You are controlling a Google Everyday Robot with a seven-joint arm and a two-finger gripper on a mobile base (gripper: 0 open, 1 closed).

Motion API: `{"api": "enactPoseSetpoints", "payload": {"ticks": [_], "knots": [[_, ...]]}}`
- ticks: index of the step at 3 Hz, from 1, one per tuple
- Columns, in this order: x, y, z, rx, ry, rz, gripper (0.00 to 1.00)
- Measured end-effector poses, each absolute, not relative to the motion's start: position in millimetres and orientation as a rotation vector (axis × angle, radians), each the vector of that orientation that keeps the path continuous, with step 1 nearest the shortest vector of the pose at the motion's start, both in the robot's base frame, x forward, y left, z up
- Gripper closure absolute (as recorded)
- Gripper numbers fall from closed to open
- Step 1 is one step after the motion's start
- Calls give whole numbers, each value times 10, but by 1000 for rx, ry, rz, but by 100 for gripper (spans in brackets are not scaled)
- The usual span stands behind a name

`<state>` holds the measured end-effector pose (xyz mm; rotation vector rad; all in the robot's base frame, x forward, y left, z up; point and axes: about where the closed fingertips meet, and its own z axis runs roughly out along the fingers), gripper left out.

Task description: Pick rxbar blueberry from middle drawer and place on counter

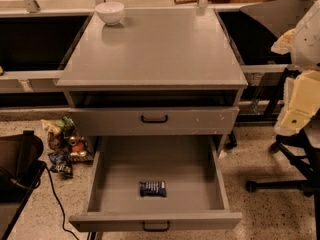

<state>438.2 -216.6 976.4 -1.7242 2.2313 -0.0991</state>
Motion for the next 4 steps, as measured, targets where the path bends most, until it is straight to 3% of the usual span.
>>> {"api": "enactPoseSetpoints", "payload": {"ticks": [2, 4], "knots": [[4409, -2040, 9593, -1733, 2177, -49, 0], [4429, -1278, 8549, -1794, 1980, 204, 0]]}}
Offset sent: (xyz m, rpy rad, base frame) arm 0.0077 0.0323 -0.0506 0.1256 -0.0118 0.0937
